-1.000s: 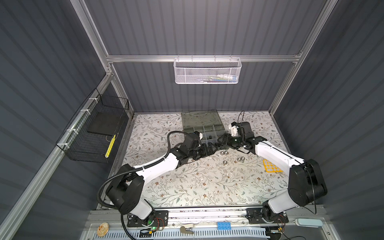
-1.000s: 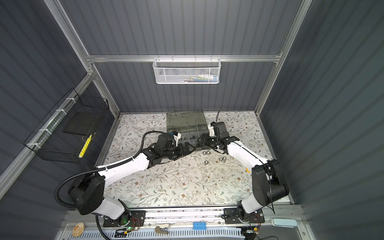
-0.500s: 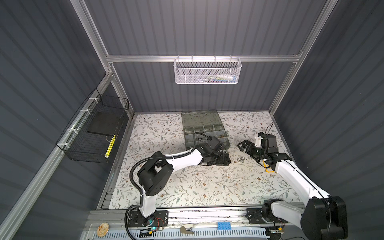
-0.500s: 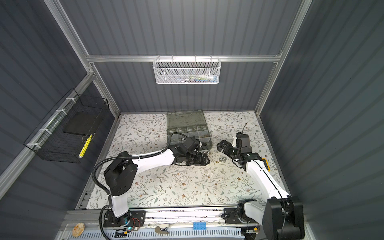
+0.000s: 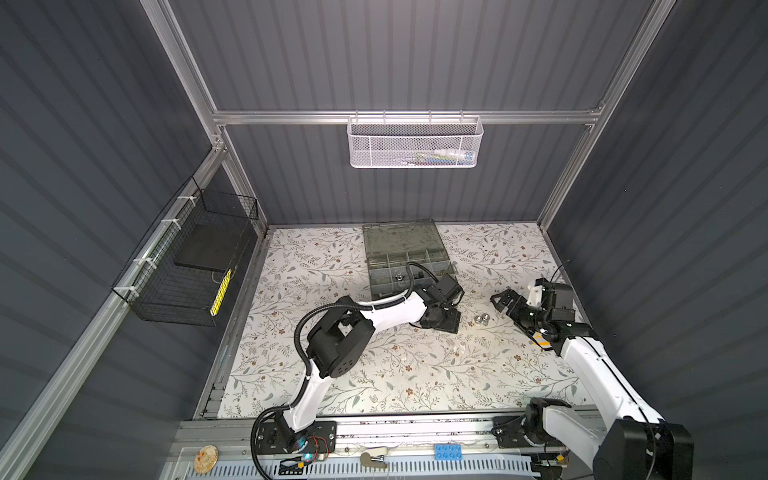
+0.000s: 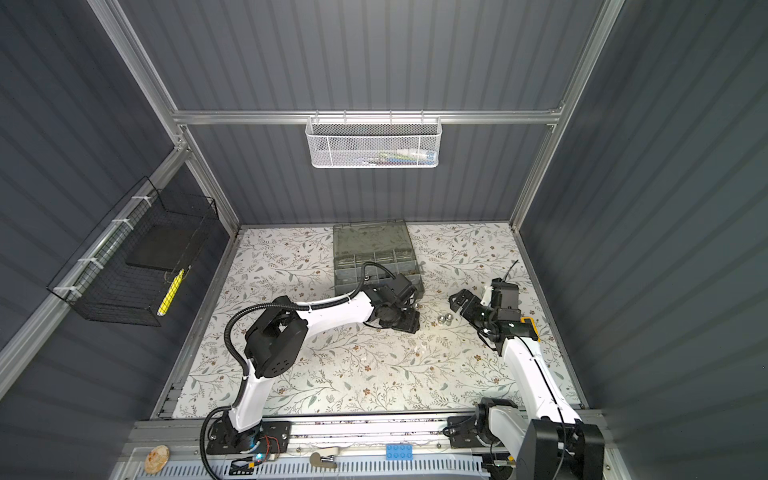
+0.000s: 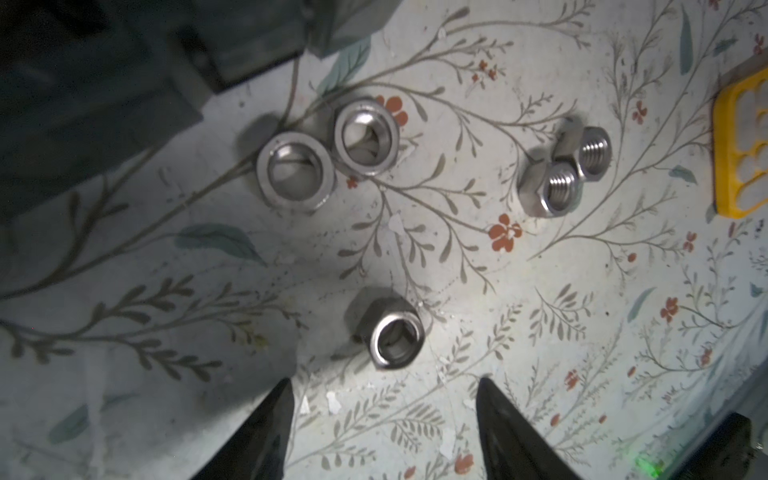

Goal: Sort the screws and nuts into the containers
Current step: 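Lower the left gripper onto a silver hex nut and close it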

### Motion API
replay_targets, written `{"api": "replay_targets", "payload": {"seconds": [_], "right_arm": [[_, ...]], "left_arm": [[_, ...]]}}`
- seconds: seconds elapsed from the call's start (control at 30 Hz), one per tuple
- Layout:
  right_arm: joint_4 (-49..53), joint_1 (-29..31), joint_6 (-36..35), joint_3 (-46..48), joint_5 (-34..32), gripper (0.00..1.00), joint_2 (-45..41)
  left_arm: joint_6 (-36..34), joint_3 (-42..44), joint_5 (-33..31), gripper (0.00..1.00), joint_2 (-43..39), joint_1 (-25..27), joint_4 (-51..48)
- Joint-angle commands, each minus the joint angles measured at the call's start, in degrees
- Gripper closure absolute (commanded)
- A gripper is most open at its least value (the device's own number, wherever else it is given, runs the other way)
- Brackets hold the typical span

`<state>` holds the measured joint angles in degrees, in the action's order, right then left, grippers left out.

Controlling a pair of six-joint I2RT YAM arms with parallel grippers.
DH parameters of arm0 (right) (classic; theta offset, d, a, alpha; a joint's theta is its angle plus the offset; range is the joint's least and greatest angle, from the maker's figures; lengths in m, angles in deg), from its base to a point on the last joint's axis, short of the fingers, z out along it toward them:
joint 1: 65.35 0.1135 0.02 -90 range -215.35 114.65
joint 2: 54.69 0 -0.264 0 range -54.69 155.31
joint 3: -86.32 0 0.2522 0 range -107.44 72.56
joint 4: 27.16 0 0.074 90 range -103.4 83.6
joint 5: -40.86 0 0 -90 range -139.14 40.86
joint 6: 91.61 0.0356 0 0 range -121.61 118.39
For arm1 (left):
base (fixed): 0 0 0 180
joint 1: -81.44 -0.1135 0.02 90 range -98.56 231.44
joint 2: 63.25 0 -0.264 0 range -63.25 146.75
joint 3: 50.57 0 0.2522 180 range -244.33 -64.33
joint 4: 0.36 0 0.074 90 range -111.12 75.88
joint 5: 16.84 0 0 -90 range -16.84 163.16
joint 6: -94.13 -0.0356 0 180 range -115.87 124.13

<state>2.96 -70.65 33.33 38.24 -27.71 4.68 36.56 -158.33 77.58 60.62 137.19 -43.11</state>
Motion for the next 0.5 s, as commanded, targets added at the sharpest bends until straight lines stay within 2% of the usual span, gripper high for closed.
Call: {"api": "replay_targets", "payload": {"seconds": [0.0, 0.2, 0.47], "right_arm": [[-0.1, -0.6, 0.0, 0.8, 2.2, 0.01, 0.2], [-0.1, -1.0, 0.0, 0.8, 2.1, 0.01, -0.2], [-0.5, -1.1, 0.5, 0.8, 2.5, 0.01, 0.3]], "left_arm": [[-5.9, -3.1, -3.2, 0.31, 1.8, 0.8, -4.4], [-10.7, -5.8, -3.0, 0.32, 3.5, 0.9, -5.8], [-16.7, -6.4, -3.6, 0.39, 4.2, 1.1, -5.8]]}}
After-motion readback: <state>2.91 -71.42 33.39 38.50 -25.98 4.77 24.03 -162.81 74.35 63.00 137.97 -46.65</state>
